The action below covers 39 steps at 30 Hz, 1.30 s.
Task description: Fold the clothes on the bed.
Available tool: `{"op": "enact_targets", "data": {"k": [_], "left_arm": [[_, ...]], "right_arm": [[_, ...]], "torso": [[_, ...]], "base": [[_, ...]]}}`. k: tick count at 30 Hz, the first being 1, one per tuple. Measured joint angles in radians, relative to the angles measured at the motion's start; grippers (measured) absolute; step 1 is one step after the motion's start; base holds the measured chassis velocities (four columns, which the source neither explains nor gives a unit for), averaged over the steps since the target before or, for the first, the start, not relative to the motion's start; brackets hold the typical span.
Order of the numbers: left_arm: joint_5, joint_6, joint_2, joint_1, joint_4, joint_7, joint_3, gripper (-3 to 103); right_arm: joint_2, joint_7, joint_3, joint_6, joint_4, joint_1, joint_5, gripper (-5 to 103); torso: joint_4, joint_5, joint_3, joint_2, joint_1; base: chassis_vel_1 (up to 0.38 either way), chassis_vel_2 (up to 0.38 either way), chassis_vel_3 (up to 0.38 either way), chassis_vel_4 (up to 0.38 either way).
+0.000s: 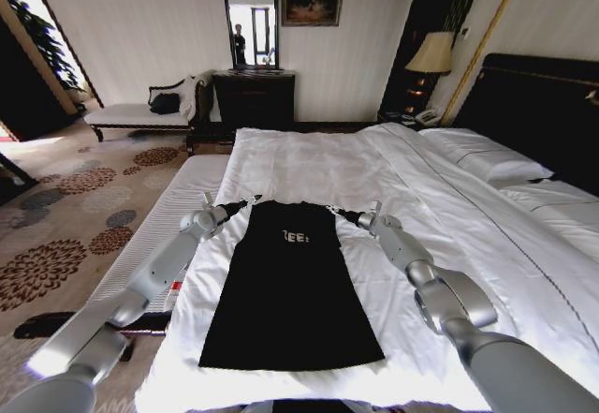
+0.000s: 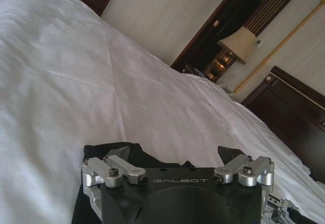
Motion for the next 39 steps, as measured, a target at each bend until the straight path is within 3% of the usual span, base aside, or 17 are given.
{"op": "enact_targets", "data": {"k": [13, 15, 20, 25, 34, 39], "left_arm": [[-0.003, -0.006, 0.037, 0.037, -0.068, -0.008, -0.023, 100], [0.020, -0.022, 0.022, 0.031, -0.057, -0.032, -0.025, 100], [0.071, -0.040, -0.021, 0.010, -0.012, -0.074, -0.021, 100], [0.079, -0.041, -0.032, 0.005, -0.020, -0.092, 0.001, 100], [0.085, -0.038, -0.014, 0.013, -0.060, -0.107, 0.016, 100], [0.077, -0.035, 0.000, 0.011, -0.080, -0.110, 0.027, 100]], "right_arm": [[0.009, 0.007, 0.006, 0.045, 0.002, -0.016, -0.041, 100], [-0.008, -0.033, 0.004, 0.120, 0.004, -0.027, -0.065, 100], [-0.059, -0.083, -0.009, 0.203, 0.021, -0.050, -0.046, 100], [-0.099, -0.094, -0.017, 0.216, 0.023, -0.057, -0.042, 100], [-0.081, -0.086, -0.025, 0.210, 0.019, -0.052, -0.039, 100], [-0.086, -0.085, -0.028, 0.203, 0.017, -0.050, -0.021, 100]], "torso": [[0.0006, 0.0000, 0.000, 0.000, 0.000], [0.0004, 0.0001, 0.000, 0.000, 0.000], [-0.0006, 0.0002, 0.000, 0.000, 0.000], [-0.0011, 0.0000, 0.000, 0.000, 0.000], [0.0009, 0.0000, 0.000, 0.000, 0.000], [-0.0005, -0.0001, 0.000, 0.000, 0.000]], "base": [[0.000, 0.000, 0.000, 0.000], [0.000, 0.000, 0.000, 0.000], [0.000, 0.000, 0.000, 0.000], [0.000, 0.000, 0.000, 0.000], [0.000, 0.000, 0.000, 0.000], [0.000, 0.000, 0.000, 0.000]]}}
